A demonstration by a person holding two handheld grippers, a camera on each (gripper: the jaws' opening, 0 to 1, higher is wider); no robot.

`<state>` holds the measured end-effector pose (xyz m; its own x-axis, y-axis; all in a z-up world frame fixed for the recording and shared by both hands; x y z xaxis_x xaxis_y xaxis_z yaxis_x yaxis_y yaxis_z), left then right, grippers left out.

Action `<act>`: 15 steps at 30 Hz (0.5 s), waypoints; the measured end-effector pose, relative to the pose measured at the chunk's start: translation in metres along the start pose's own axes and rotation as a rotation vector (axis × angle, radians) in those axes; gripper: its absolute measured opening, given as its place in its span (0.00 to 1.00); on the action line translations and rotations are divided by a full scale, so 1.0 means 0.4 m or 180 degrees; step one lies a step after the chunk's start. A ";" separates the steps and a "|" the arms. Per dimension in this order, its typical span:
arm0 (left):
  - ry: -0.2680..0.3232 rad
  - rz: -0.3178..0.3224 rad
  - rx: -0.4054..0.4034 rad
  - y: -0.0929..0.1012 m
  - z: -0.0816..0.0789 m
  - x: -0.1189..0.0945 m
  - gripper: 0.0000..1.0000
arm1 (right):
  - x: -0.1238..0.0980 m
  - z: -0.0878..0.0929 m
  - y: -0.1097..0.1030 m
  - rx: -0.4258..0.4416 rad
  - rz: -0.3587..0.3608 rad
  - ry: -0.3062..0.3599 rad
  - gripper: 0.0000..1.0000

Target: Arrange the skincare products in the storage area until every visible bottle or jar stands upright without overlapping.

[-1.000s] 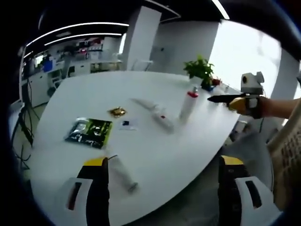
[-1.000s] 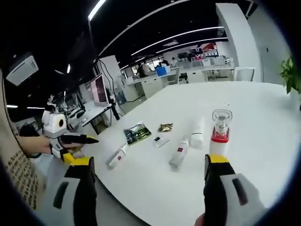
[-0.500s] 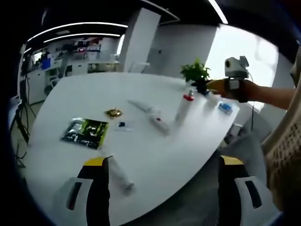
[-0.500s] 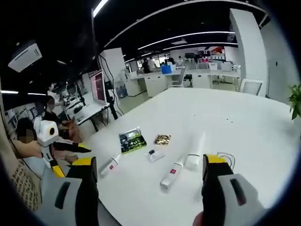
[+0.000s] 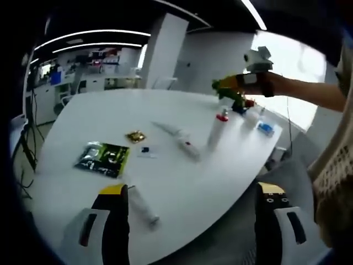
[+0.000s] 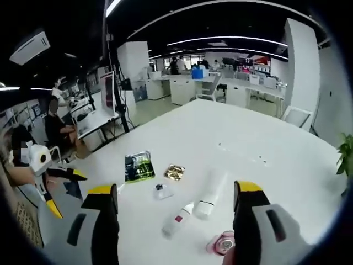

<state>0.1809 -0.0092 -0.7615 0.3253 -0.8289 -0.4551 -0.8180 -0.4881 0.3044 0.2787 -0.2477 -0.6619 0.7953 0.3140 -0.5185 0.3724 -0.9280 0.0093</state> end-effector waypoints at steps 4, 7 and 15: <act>0.0023 -0.0018 0.0011 -0.004 -0.003 -0.001 0.93 | 0.025 -0.023 0.043 -0.0067 0.0119 -0.0125 0.85; 0.0047 -0.0033 -0.0008 -0.007 -0.005 -0.003 0.93 | 0.049 -0.030 0.064 -0.0038 0.0166 -0.0227 0.83; 0.0104 -0.0057 -0.0024 -0.011 -0.008 -0.007 0.93 | 0.123 -0.015 0.113 0.0345 0.0289 -0.0534 0.77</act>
Point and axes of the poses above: the point that each gripper's makers call its tool centre point, and the gripper's own axes: x roughly forward along the fingers, y roughly to its right, z roughly out of its underside, the point moved 1 cm from there along -x, roughly backward along the fingers, and after that the axes turned 3 degrees about -x, right-handed, at the moved point
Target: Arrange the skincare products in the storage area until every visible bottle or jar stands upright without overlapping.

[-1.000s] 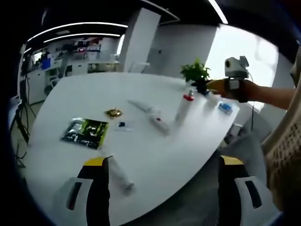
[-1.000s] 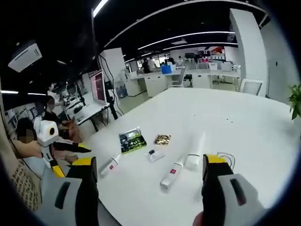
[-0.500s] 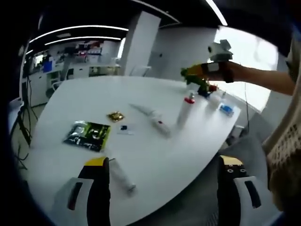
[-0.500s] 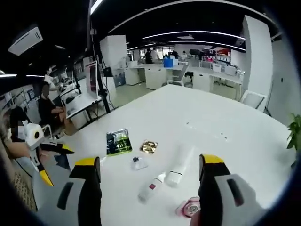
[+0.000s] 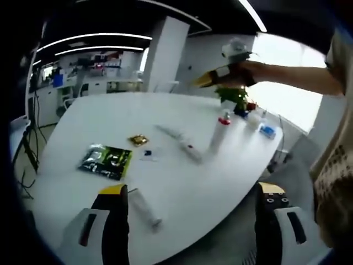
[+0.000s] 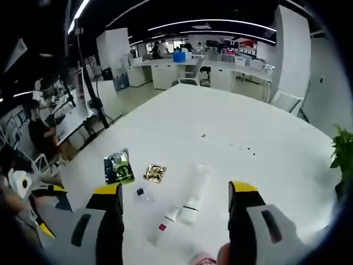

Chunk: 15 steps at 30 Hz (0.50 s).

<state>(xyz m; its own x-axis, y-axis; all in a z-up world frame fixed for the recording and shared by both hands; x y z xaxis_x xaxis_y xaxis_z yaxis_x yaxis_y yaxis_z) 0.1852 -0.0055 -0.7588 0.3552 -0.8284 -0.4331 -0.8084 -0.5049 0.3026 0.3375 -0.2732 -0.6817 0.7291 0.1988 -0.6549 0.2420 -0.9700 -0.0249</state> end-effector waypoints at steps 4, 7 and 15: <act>-0.0014 -0.0023 0.0034 0.000 0.005 -0.002 0.94 | 0.042 0.004 0.002 0.0057 -0.0015 -0.0130 0.75; -0.0024 -0.0028 0.0024 -0.001 0.009 -0.003 0.94 | 0.081 0.021 0.007 0.0075 -0.0025 -0.0344 0.73; -0.0008 -0.0049 -0.0087 -0.007 0.014 -0.005 0.94 | 0.170 0.081 0.032 0.0098 -0.0012 -0.0752 0.67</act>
Point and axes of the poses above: the point that each gripper's makers call its tool centre point, and the gripper's own axes: x roughly forward along the fingers, y roughly to its right, z roughly out of its underside, the point moved 1 cm from there along -x, roughly backward along the fingers, and after that the axes turned 3 degrees about -x, right-handed, at the moved point
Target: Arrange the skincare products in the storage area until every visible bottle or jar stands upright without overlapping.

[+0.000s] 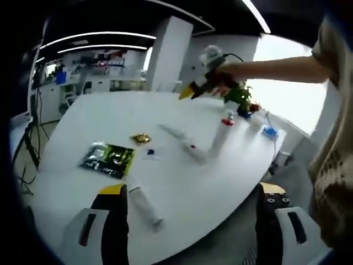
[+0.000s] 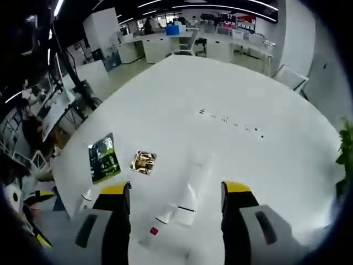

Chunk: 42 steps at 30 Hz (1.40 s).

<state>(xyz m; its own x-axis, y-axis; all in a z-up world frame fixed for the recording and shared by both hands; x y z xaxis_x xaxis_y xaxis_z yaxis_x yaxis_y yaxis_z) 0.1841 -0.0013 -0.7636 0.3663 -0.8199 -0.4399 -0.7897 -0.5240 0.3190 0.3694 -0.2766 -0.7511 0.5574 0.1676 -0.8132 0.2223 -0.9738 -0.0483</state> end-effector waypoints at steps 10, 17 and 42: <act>-0.0081 0.0019 -0.0084 -0.001 0.012 0.006 0.95 | 0.121 0.041 0.034 0.0165 0.0013 -0.0283 0.72; -0.0100 0.0017 -0.0203 -0.010 0.014 0.011 0.94 | 0.194 0.064 0.050 0.0132 0.0071 -0.0521 0.73; -0.0305 0.0057 -0.0359 -0.039 0.026 0.060 0.94 | 0.332 0.079 0.134 -0.0073 0.0464 -0.0781 0.53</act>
Point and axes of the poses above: the point that each gripper's makers call its tool centre point, and the gripper's own axes: x roughly forward along the fingers, y roughly to its right, z roughly out of its underside, the point moved 1 cm from there along -x, roughly backward along the fingers, and after that the axes turned 3 degrees about -x, right-handed, at the moved point
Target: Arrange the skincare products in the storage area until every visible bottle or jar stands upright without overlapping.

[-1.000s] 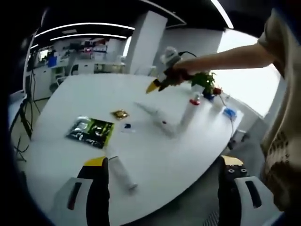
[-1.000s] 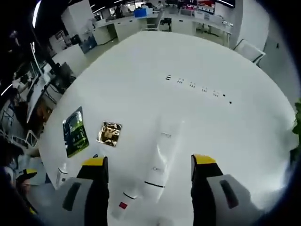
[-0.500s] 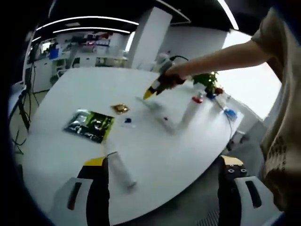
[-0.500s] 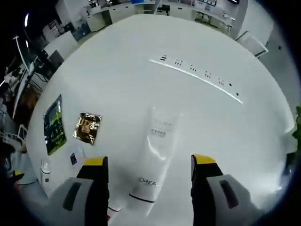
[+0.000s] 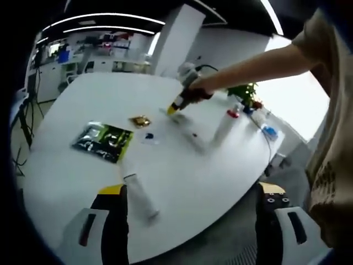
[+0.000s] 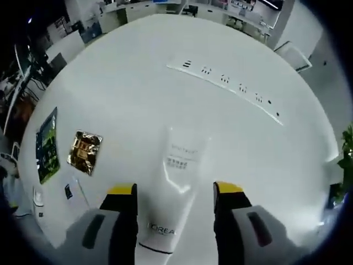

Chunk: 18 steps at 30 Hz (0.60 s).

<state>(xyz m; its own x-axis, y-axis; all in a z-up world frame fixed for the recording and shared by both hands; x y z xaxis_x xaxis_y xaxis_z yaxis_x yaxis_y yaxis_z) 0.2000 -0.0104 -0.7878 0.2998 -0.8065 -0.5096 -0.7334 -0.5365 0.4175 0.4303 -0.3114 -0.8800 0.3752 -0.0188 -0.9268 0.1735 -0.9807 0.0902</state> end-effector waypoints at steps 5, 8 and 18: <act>-0.0015 0.0001 -0.0016 -0.005 0.003 0.006 0.94 | 0.020 0.019 0.007 -0.0048 0.0034 -0.0119 0.43; -0.0018 0.0000 -0.0024 -0.006 0.004 0.008 0.94 | 0.021 0.019 -0.001 0.0118 -0.0064 -0.0124 0.37; -0.0067 0.0014 -0.0021 -0.007 0.012 0.016 0.94 | 0.024 0.023 0.001 0.0201 -0.0086 -0.0058 0.34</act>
<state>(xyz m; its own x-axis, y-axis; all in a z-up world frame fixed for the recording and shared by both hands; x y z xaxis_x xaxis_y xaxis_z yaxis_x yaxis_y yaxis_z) 0.2010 -0.0129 -0.7961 0.2837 -0.8034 -0.5235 -0.7306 -0.5347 0.4247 0.4256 -0.3139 -0.8921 0.3544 0.0048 -0.9351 0.1255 -0.9912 0.0424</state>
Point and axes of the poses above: the point that each gripper's makers call its tool centre point, and the gripper's own axes: x roughly forward along the fingers, y roughly to its right, z roughly out of its underside, the point moved 1 cm from there along -x, roughly backward along the fingers, and after that the axes turned 3 degrees about -x, right-handed, at the moved point
